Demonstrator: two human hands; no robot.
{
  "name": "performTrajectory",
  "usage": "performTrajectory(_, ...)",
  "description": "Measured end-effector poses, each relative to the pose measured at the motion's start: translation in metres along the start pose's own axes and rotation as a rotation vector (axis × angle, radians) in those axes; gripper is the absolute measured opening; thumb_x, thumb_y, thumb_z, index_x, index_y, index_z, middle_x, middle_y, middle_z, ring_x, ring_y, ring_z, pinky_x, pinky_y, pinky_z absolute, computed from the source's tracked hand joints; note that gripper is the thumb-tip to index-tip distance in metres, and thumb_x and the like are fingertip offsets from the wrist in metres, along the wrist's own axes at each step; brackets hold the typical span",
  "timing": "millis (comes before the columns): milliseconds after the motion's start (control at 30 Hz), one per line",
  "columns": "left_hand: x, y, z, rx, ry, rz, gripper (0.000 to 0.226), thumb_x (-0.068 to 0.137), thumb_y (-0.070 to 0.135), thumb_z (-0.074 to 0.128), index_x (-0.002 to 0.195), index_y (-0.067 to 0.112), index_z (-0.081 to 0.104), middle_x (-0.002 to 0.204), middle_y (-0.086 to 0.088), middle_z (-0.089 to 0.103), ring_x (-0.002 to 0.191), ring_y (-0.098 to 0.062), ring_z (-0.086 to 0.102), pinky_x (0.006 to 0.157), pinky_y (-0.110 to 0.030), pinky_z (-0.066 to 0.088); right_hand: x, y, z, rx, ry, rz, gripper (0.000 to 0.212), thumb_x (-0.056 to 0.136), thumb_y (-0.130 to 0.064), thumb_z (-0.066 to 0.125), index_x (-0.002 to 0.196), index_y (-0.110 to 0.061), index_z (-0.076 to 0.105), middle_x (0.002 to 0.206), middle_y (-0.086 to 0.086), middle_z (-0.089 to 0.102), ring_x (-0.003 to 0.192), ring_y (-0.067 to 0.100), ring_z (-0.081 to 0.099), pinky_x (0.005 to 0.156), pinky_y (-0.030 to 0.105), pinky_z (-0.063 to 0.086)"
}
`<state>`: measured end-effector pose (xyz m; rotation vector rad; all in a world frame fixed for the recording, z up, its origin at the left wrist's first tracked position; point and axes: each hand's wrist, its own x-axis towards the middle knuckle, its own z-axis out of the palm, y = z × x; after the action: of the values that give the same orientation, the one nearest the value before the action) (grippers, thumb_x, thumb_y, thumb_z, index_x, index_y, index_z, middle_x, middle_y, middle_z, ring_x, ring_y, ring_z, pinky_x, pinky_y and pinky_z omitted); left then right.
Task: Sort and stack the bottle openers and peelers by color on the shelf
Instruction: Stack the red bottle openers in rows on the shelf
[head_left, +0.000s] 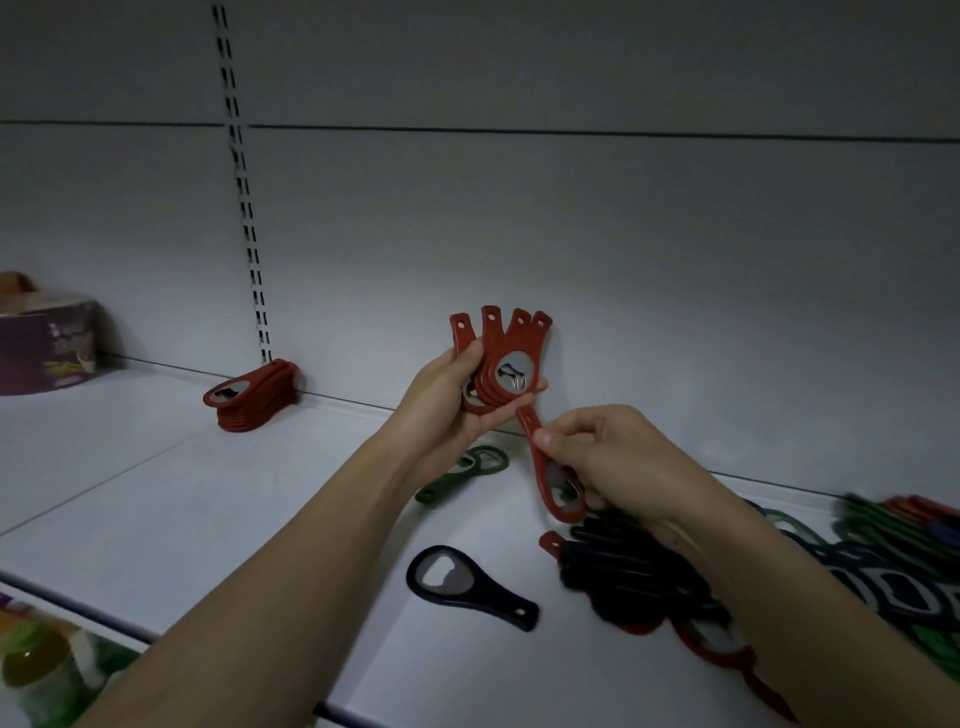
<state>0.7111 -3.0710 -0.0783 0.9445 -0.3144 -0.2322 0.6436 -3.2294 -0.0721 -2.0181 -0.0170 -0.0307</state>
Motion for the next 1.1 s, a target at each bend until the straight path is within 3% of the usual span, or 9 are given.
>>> performTrajectory(167, 0.001, 0.0, -0.001, 0.063, 0.055, 0.009, 0.033, 0.105, 0.029, 0.043, 0.13, 0.011, 0.056, 0.116, -0.014, 0.071, 0.102, -0.032, 0.071, 0.069, -0.032, 0.061, 0.009, 0.001, -0.007, 0.147, 0.108, 0.029, 0.027, 0.101, -0.035, 0.051, 0.098, -0.012, 0.064, 0.044, -0.006, 0.052, 0.043, 0.012, 0.044, 0.052, 0.027, 0.043)
performTrajectory(333, -0.002, -0.012, 0.008, 0.274, 0.0, -0.007, 0.032, 0.102, 0.031, 0.05, 0.127, 0.015, 0.061, 0.105, -0.008, 0.073, 0.079, -0.015, 0.072, 0.053, -0.022, 0.054, 0.013, 0.008, 0.002, 0.34, 0.172, -0.004, 0.023, 0.094, -0.036, 0.063, 0.096, -0.013, 0.067, 0.067, 0.0, 0.067, 0.049, 0.016, 0.049, 0.047, 0.027, 0.042)
performTrajectory(433, -0.004, -0.014, 0.013, 0.294, -0.055, -0.031, 0.029, 0.102, 0.03, 0.05, 0.122, 0.013, 0.063, 0.105, -0.009, 0.075, 0.084, -0.019, 0.073, 0.056, -0.024, 0.057, 0.015, 0.012, 0.001, 0.368, 0.224, -0.001, 0.013, 0.089, -0.028, 0.071, 0.092, -0.015, 0.069, 0.086, 0.003, 0.076, 0.056, 0.019, 0.053, 0.047, 0.026, 0.045)
performTrajectory(567, -0.005, -0.013, 0.015, 0.268, -0.104, -0.091, 0.027, 0.104, 0.022, 0.046, 0.118, 0.008, 0.064, 0.104, -0.011, 0.075, 0.09, -0.023, 0.074, 0.063, -0.029, 0.061, 0.018, 0.016, -0.007, 0.353, 0.245, 0.003, 0.013, 0.089, -0.026, 0.071, 0.099, -0.018, 0.07, 0.091, 0.001, 0.076, 0.061, 0.015, 0.061, 0.049, 0.024, 0.045)
performTrajectory(700, -0.005, -0.018, 0.015, 0.336, -0.129, -0.062, 0.026, 0.101, 0.021, 0.051, 0.122, 0.01, 0.064, 0.112, -0.01, 0.073, 0.097, -0.025, 0.073, 0.068, -0.03, 0.061, 0.017, 0.017, -0.013, 0.288, 0.217, -0.053, 0.012, 0.089, -0.023, 0.071, 0.1, -0.017, 0.071, 0.086, -0.002, 0.077, 0.057, 0.01, 0.065, 0.049, 0.024, 0.047)
performTrajectory(767, -0.005, -0.019, 0.016, 0.369, -0.147, -0.054, 0.026, 0.095, 0.016, 0.061, 0.12, 0.009, 0.065, 0.111, -0.01, 0.073, 0.097, -0.024, 0.072, 0.066, -0.028, 0.061, 0.015, 0.018, -0.014, 0.25, 0.204, -0.095, 0.013, 0.089, -0.022, 0.071, 0.1, -0.017, 0.071, 0.084, -0.002, 0.076, 0.066, 0.016, 0.07, 0.053, 0.025, 0.052)
performTrajectory(833, -0.007, -0.02, 0.017, 0.415, -0.178, -0.052, 0.028, 0.089, 0.005, 0.067, 0.116, 0.009, 0.066, 0.105, -0.01, 0.074, 0.092, -0.024, 0.072, 0.066, -0.027, 0.06, 0.014, 0.017, -0.014, 0.227, 0.196, -0.12, 0.012, 0.09, -0.023, 0.069, 0.098, -0.015, 0.071, 0.075, 0.0, 0.074, 0.061, 0.019, 0.067, 0.057, 0.028, 0.055)
performTrajectory(1000, -0.005, -0.017, 0.016, 0.413, -0.135, -0.049, 0.029, 0.09, -0.006, 0.059, 0.113, 0.011, 0.062, 0.094, -0.009, 0.073, 0.081, -0.021, 0.072, 0.062, -0.027, 0.059, 0.015, 0.006, -0.015, 0.359, 0.107, -0.056, 0.015, 0.097, -0.018, 0.052, 0.097, -0.006, 0.061, 0.064, 0.007, 0.065, 0.062, 0.02, 0.063, 0.076, 0.037, 0.061)
performTrajectory(1100, -0.004, -0.013, 0.014, 0.341, -0.083, -0.041, 0.03, 0.092, -0.005, 0.052, 0.118, 0.01, 0.059, 0.093, -0.008, 0.072, 0.079, -0.019, 0.072, 0.058, -0.025, 0.057, 0.012, 0.0, -0.02, 0.455, 0.168, -0.097, 0.012, 0.101, -0.014, 0.046, 0.107, -0.005, 0.051, 0.073, 0.016, 0.063, 0.06, 0.025, 0.063, 0.07, 0.039, 0.062)
